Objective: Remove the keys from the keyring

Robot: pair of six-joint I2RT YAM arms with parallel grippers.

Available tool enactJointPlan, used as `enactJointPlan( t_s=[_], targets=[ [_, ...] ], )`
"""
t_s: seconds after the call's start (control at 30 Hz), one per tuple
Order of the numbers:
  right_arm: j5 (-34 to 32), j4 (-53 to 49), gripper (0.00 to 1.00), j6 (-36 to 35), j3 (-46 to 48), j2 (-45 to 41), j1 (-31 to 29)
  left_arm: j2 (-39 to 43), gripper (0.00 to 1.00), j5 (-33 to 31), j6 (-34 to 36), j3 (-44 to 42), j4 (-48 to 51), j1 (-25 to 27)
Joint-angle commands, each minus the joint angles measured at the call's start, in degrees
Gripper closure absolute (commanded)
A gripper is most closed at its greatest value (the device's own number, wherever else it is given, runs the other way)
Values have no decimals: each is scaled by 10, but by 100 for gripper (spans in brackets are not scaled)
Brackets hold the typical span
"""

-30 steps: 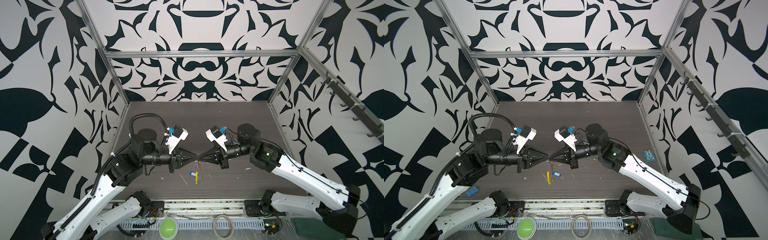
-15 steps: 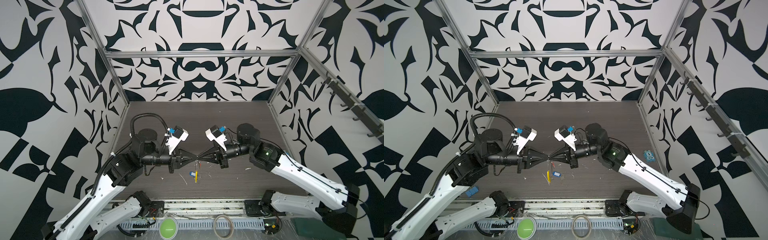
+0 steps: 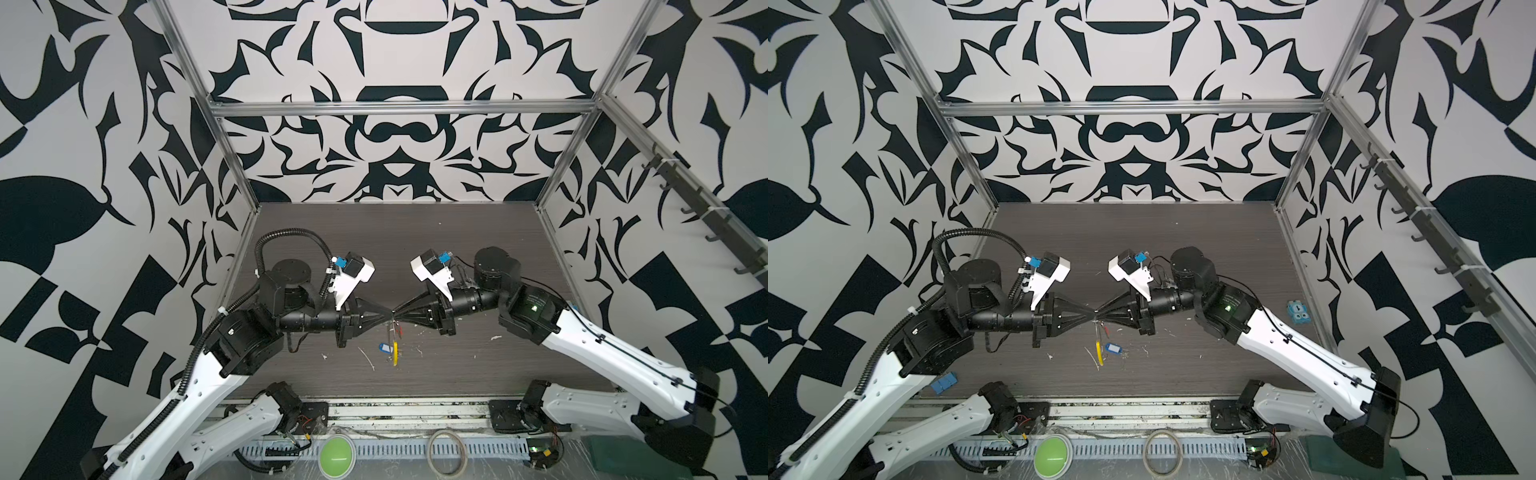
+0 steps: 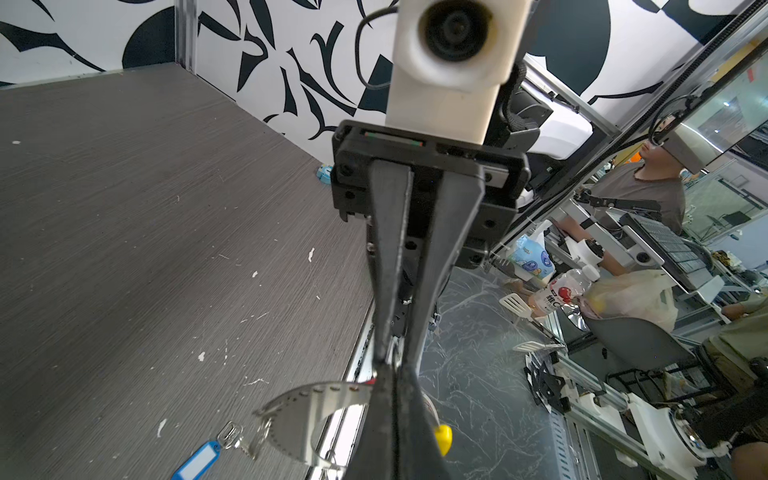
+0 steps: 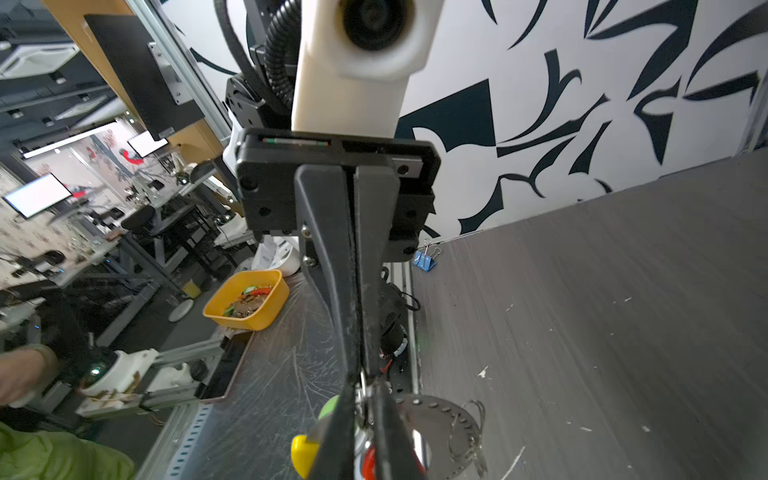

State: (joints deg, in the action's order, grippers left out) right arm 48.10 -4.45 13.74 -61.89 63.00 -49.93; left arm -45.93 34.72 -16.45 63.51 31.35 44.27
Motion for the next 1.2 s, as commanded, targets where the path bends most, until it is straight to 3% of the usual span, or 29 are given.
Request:
enactJointPlan(
  t_s=[0.0,0.17,0.53,0.73,1.17],
  targets=[
    [-31,26,71,-7,-20,-23,0,9,100,-5,3,-1,-14,-1],
    [-88,33,55,-16,1,-60,1,14,100,-12,3,-4,-13,-1],
    [-135,97,49,0,88,-87,-26,33,100,-38,-21,-28,-57,-1],
    [-178,115,48,-14,101,-75,-54,48,100,-52,-36,-46,-88,-1],
    [-204,134,53,-18,98,-53,-67,56,100,-61,-46,-58,-106,-1]
  ],
)
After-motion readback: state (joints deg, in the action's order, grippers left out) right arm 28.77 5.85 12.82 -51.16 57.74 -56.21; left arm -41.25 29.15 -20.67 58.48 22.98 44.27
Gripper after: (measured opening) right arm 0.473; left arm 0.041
